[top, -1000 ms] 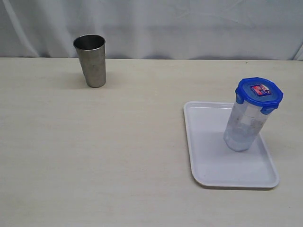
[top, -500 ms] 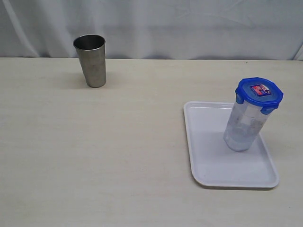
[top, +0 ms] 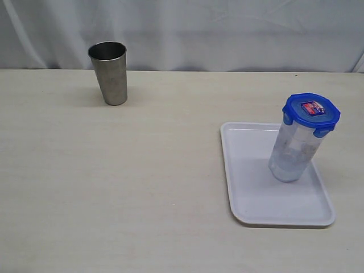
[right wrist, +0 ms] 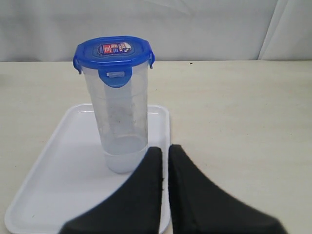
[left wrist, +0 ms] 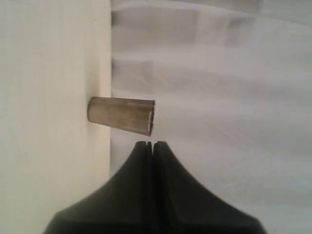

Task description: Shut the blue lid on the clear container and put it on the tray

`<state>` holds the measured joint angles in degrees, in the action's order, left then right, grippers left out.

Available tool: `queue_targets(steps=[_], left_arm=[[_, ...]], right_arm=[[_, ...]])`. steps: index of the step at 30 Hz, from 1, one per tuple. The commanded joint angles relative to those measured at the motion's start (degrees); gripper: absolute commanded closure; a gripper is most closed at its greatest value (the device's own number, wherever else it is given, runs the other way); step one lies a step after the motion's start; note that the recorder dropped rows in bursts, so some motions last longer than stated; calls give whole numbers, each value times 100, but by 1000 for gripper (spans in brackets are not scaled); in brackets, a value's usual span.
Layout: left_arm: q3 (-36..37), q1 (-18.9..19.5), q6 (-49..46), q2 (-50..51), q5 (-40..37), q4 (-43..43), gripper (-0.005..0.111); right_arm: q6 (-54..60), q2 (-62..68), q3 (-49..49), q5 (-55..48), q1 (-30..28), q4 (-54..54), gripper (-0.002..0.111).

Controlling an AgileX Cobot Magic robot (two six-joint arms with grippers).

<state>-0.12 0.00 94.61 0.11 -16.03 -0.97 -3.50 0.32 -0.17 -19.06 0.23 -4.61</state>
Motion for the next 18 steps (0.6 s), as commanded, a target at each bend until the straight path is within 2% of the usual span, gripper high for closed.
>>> queue_targets(steps=[1,7,8,13,16,18], left_arm=[[12,0,-10,-11,-121,-107,107],[12,0,-44,-11,-126,-107,107],[12,0,-296,-11,-126,-119,107],[12,0,-4128,-11,-126,-119,107],[12,0,-7091,-11,-126,-107,107],[12,0,-8540,-11,-126,-94,107]], right_arm=[[11,-32,17,-11,-23,-9,104],[11,-32,17,-11,-23,-9,104],[11,-32,17,-11,-23,-9,104],[11,-32,17,-11,-23,-9,104],[11,-32,17,-11,-23,-9,104],[11,-32,17,-11,-23,-9,104]])
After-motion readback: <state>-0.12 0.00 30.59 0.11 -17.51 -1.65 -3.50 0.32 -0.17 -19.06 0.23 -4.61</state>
